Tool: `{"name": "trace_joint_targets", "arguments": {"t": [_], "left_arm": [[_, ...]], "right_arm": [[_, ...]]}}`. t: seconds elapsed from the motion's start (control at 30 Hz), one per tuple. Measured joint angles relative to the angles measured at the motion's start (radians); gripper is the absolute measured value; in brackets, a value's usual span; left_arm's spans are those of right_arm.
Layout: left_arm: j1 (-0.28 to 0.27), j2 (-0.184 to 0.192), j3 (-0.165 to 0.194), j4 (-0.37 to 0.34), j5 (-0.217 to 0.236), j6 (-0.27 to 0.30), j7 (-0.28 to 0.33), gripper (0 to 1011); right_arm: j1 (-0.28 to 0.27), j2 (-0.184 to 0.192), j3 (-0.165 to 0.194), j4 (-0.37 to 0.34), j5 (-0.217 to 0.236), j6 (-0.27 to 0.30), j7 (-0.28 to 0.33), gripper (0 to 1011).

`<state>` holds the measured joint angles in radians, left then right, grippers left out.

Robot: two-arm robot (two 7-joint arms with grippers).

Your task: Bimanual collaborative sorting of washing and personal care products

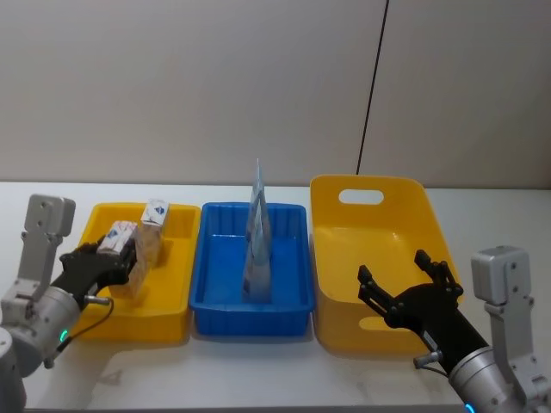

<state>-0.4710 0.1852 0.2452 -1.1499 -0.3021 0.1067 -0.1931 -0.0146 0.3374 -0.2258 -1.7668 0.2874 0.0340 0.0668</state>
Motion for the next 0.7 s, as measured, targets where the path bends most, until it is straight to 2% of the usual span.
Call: {"name": "trace_joint_targets", "arguments": {"t": [0.33,0.7], "left_arm": [[0.018,0.057,0.001,-0.122,0.027,-0.026,-0.049,414],[0.042,0.158,-0.006,-0.278,0.017,-0.060,-0.174,414]], "right_arm": [[0.000,0.000,0.000,0.000,0.000,0.000,0.000,1000],[0.000,0.000,0.000,0.000,0.000,0.000,0.000,1000]]}}
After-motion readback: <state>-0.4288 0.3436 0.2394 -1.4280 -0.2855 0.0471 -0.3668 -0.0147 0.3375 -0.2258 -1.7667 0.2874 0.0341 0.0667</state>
